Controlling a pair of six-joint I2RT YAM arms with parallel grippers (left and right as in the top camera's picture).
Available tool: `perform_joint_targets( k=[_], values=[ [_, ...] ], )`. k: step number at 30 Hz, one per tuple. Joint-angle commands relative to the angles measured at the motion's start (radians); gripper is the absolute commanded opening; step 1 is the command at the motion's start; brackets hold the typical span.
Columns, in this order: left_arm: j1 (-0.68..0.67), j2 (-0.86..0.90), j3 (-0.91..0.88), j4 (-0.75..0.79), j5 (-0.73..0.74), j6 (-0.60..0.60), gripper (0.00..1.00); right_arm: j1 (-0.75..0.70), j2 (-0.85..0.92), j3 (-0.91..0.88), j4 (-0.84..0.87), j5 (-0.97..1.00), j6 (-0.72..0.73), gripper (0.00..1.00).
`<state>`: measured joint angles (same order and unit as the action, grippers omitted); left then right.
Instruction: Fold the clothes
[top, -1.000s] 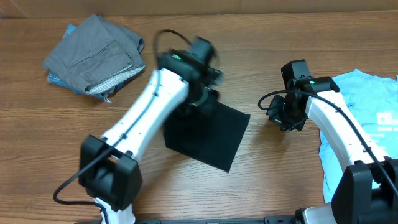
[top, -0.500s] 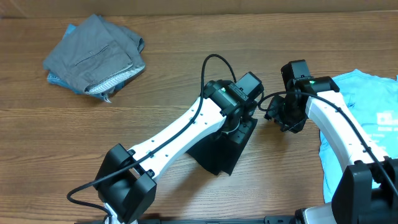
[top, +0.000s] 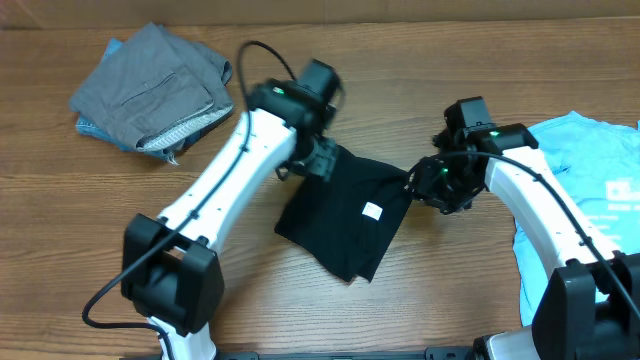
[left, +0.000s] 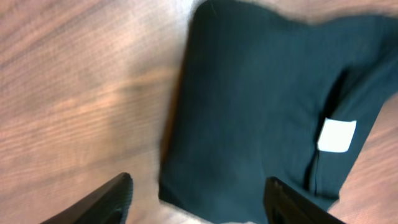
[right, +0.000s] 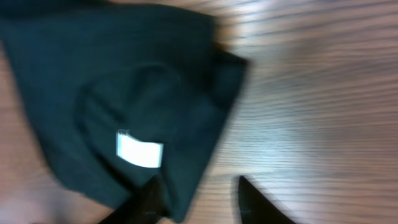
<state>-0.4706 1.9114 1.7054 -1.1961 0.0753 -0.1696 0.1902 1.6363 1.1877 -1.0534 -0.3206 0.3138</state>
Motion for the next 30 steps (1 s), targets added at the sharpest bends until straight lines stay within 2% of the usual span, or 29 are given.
perform_joint_targets(
  k=[1, 6, 11, 15, 19, 24, 27, 30],
  values=[
    [0.082, 0.021, -0.06, 0.057, 0.222, 0.152, 0.72, 0.056, -0.017, -0.023, 0.043, -0.1, -0.049, 0.26],
    [0.181, 0.116, -0.098, 0.106, 0.504, 0.266, 0.74, 0.145, 0.013, -0.107, 0.196, -0.099, -0.007, 0.2],
    [0.202, 0.228, -0.098, 0.106, 0.649, 0.343, 0.75, 0.162, 0.064, -0.175, 0.28, -0.095, 0.047, 0.19],
    [0.2, 0.314, -0.098, 0.108, 0.653, 0.407, 0.78, 0.162, 0.112, -0.192, 0.305, -0.097, 0.046, 0.19],
    [0.195, 0.397, -0.098, 0.109, 0.661, 0.416, 0.78, 0.162, 0.136, -0.193, 0.306, -0.096, 0.046, 0.19],
    [0.162, 0.478, -0.1, 0.075, 0.825, 0.529, 0.75, 0.162, 0.156, -0.194, 0.305, -0.096, 0.046, 0.19],
    [0.121, 0.508, -0.1, 0.063, 0.834, 0.54, 0.71, 0.162, 0.161, -0.194, 0.305, -0.096, 0.047, 0.19],
    [0.071, 0.525, -0.1, 0.068, 0.831, 0.552, 0.63, 0.163, 0.161, -0.194, 0.304, -0.096, 0.046, 0.19]
  ],
)
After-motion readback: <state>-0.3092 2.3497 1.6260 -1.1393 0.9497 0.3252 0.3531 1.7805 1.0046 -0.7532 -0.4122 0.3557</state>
